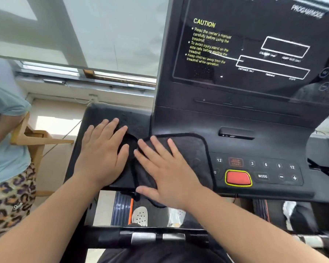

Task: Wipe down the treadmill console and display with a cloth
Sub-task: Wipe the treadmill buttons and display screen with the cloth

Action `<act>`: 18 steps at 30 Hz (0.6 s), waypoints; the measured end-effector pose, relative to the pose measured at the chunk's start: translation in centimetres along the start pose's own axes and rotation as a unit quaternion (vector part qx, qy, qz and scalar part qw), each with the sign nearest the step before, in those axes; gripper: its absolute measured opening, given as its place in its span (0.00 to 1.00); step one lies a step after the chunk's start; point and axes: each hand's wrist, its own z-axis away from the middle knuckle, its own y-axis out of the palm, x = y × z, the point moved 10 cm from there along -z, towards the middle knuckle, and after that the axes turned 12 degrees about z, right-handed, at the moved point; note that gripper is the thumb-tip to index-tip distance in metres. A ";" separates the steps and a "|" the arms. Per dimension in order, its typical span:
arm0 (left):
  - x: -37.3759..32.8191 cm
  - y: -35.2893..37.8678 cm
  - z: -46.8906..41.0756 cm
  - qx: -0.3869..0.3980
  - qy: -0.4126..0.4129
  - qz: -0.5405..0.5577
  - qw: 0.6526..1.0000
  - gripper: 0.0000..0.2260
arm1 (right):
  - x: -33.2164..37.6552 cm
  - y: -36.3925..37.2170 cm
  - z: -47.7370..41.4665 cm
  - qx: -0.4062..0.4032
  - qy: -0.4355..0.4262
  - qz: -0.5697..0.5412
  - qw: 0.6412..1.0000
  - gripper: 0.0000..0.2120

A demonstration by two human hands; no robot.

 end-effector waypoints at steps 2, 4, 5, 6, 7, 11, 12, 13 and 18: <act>0.0 -0.1 0.0 -0.002 -0.002 0.002 1.000 0.27 | 0.7 0.7 2.1 -0.006 -0.028 0.008 1.000 0.41; 0.1 0.0 0.0 0.001 -0.004 0.004 1.000 0.27 | -0.6 1.4 4.1 -0.005 -0.023 -0.004 1.000 0.44; 0.1 0.0 0.0 0.002 -0.004 0.006 1.000 0.27 | -1.8 1.7 4.8 0.000 -0.008 -0.009 1.000 0.46; 0.2 0.0 0.0 0.001 -0.005 0.008 1.000 0.27 | -3.5 2.0 5.3 0.007 0.013 -0.010 1.000 0.47; 0.2 -0.1 0.0 -0.001 -0.004 0.010 1.000 0.27 | -5.3 2.3 5.6 0.015 0.040 -0.012 0.999 0.48; 0.3 -0.2 0.0 -0.006 -0.008 0.010 1.000 0.28 | -10.7 1.9 4.3 0.025 0.129 -0.017 0.991 0.51; 0.3 -0.1 0.0 -0.006 -0.007 0.010 1.000 0.28 | -10.7 1.6 3.5 0.024 0.140 -0.015 0.990 0.52; 0.3 0.0 0.0 -0.005 -0.005 0.010 1.000 0.28 | -10.1 1.2 2.7 0.021 0.147 -0.013 0.989 0.54; 0.4 -0.1 0.1 -0.009 -0.003 0.012 1.000 0.27 | -1.5 -0.2 -0.7 0.001 0.059 -0.013 0.998 0.47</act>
